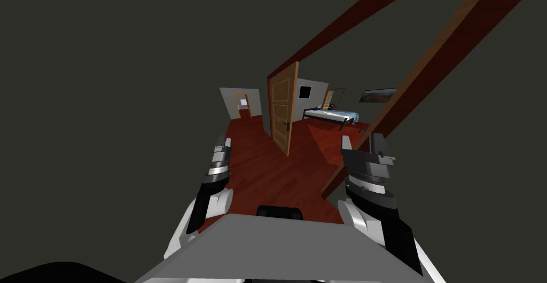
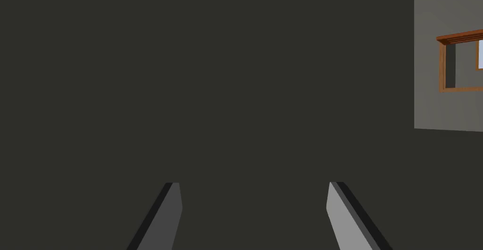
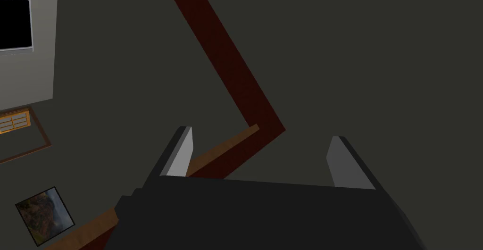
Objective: Push the door open
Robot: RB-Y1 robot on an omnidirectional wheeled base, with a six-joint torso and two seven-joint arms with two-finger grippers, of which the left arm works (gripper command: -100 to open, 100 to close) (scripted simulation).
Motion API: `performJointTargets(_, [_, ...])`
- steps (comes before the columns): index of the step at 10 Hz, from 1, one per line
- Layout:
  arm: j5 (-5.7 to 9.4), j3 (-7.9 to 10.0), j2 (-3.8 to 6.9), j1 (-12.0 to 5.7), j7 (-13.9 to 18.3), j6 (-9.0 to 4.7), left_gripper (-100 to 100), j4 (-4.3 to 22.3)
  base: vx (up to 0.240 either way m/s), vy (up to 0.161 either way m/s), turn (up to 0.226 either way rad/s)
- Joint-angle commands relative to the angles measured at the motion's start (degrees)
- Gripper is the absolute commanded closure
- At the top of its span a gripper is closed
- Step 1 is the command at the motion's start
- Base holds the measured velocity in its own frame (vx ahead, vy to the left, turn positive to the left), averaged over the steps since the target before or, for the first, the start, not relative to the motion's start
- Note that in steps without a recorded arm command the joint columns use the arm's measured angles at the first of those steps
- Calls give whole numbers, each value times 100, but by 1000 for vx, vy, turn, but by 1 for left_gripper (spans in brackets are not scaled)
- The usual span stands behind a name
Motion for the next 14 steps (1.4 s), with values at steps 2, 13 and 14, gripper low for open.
performJointTargets(2, [67,-89,94,-150,5,0,-100,255,112,33,-80])
performJointTargets(13, [433,-574,408,-966,34,2,-100,1645,141,46,-80])
performJointTargets(14, [459,-609,423,-1025,36,2,-100,1746,149,75,-91])
